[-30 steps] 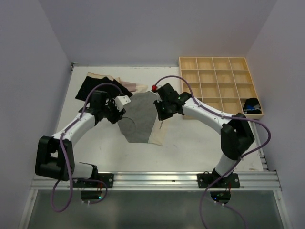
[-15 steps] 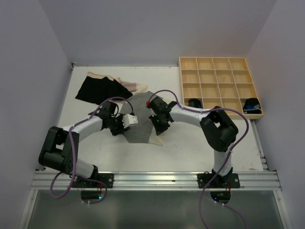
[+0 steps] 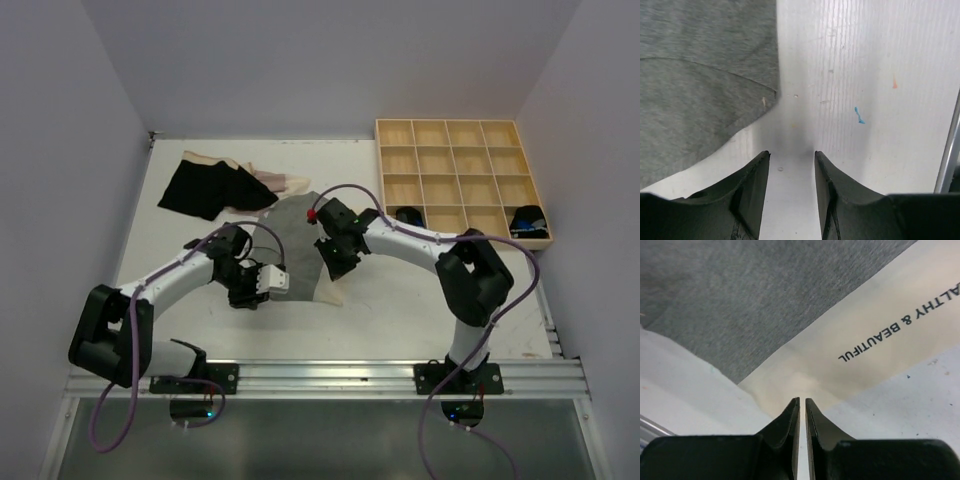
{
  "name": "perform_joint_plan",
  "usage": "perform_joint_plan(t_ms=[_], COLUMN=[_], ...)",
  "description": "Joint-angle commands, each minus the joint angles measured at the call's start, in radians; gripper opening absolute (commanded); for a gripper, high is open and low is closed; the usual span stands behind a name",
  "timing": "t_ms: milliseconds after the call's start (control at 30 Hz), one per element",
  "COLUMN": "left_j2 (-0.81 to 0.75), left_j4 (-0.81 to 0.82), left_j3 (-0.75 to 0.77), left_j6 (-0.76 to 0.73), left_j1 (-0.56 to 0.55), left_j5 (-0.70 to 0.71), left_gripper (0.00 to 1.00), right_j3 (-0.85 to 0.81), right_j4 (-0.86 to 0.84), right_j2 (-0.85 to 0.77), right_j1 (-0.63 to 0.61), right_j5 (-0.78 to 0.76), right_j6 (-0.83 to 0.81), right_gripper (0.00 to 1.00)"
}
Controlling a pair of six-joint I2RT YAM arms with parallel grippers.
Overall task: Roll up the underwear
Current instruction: Flatten the underwear
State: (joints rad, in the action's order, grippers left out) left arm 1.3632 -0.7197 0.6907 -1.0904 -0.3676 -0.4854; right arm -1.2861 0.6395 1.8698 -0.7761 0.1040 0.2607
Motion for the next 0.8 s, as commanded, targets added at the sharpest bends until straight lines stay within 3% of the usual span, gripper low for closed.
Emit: perform_joint_plan(t_ms=[0,200,333,500,767], left_j2=[-0.064,0.045,0.184,0.151,0.070], left_j4=[-0.017,0.195,0.233,0.160,0.178], left_j3=[0.096,0.205,0.251,0.205,0.096], left_j6=[0.087,0.306,0.336,0.189,0.103], left_j1=[0.005,0.036,0.053,0.073,0.041], left_j5=[-0.079,-0.062,-0.067,-0.193,-0.200], left_gripper=[0.46,0.48,0.48,0.52,0.52], right_j3=[-0.038,-0.022,0.022,0.111,0.156], right_j4=[0.028,-0.015,-0.030,-0.069,-0.121], right_j2=[-0.124,-0.147,-0.159,-0.186,-0.077], right_j1=[0.005,-0.005,-0.021,-0.034,-0.037], right_j5=[0.009,0.112,0.120,0.128,0.100], right_j6=[-0.021,0.040,0.046,0.063,0.081], right_gripper=[0.14,0.13,0.15,0.24,0.19])
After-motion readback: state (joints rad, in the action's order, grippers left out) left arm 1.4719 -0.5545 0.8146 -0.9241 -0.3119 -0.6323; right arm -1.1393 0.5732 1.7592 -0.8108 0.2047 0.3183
